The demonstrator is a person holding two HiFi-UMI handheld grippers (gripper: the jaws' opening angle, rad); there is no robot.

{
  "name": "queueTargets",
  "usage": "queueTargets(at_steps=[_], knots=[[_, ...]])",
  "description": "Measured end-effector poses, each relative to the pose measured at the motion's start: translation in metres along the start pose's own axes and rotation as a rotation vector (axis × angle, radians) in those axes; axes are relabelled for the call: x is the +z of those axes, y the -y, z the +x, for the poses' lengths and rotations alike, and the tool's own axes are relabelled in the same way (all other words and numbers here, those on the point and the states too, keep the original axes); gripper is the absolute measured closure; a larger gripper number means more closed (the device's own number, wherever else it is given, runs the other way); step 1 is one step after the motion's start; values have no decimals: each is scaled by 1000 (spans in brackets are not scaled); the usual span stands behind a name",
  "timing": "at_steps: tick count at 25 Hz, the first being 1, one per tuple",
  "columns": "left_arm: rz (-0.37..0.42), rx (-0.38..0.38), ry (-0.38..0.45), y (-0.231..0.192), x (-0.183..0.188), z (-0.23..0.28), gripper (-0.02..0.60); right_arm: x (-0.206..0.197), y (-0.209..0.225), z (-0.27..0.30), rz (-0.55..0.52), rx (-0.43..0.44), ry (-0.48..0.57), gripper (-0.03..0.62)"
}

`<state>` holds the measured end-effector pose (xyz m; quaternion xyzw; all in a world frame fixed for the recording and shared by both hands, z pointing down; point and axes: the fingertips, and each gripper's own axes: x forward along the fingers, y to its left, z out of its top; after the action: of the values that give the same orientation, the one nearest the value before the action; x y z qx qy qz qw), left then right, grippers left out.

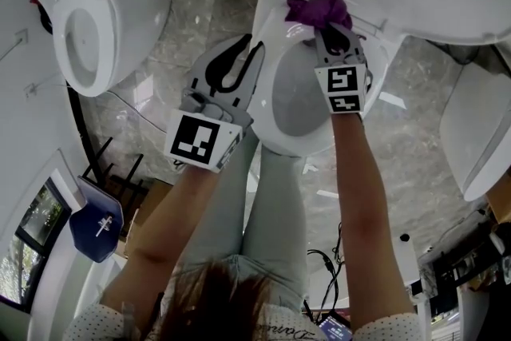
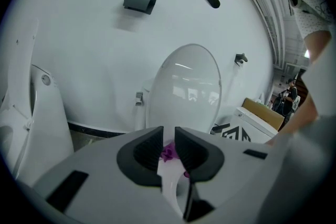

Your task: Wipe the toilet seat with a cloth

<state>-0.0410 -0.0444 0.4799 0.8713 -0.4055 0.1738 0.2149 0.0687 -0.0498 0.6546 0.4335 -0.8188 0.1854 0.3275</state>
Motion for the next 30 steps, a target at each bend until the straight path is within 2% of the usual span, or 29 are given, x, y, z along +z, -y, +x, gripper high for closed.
queueTargets(at_steps=[12,17,30], knots=[[34,-13,-4,13,2,9,528,-43,30,-33,17,-56,-59,540],[39,-4,-5,17,5,12,528,-53,35,-41,-38,-56,-87,540],[38,-19,-9,26,7,23,528,-77,51,-64,-50,-53,-131,540]])
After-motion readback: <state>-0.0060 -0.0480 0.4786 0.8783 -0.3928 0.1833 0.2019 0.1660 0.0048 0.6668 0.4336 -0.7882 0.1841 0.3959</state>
